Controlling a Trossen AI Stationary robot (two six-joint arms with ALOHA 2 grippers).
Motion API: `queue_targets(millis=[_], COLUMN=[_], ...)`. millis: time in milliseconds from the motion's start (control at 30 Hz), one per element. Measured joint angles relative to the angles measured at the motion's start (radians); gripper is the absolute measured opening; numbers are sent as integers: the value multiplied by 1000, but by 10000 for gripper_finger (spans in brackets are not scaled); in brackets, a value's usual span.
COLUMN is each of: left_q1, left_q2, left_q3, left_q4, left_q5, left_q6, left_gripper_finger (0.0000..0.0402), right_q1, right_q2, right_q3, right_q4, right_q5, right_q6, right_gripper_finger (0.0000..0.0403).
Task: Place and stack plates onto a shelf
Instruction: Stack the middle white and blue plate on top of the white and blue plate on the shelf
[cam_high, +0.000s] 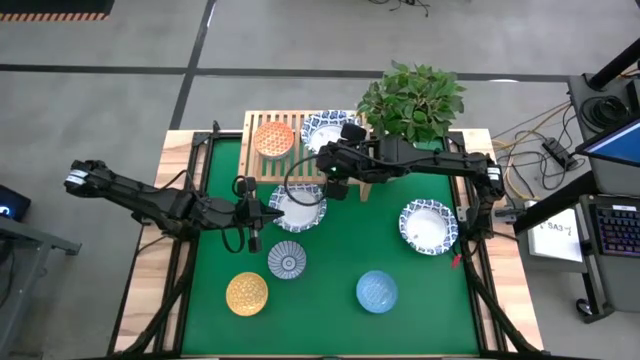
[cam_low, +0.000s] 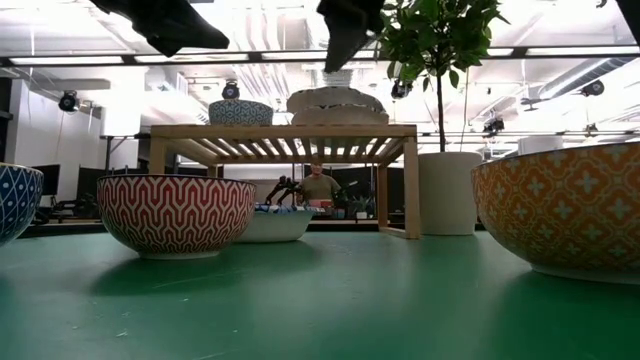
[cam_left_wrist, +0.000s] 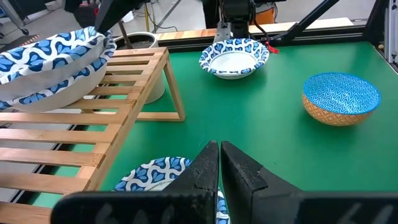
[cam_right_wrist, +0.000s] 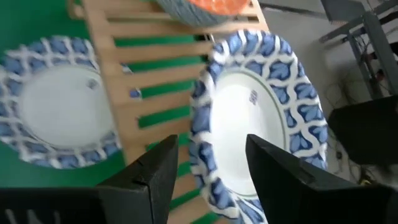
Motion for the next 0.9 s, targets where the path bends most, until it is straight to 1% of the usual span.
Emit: queue_targets(millis=[100,167,233,400,433,567,900], left_q1=[0,0,0,0,0,0,0], left_q2=[0,0,0,0,0,0,0], left_q3=[0,0,0,0,0,0,0], left_q4=[0,0,0,0,0,-1,0], left_q5=[0,0,0,0,0,0,0], left_q6=[0,0,0,0,0,0,0], left_gripper_finger=[0,0,0,0,0,0,0], right_q1=[18,19,16,-17,-23,-51,-66], right_q2=[-2,-4,-5,15,20,36,70], right_q3=[18,21,13,-32,-44,-82,-90], right_q4=[4,25,68,218,253,329,324], right_q5=[-1,-3,1,14,28,28,18], right_q6=[29,37,34,-31,-39,-53,-12], right_gripper_finger=[170,152,122,27,19,13,9])
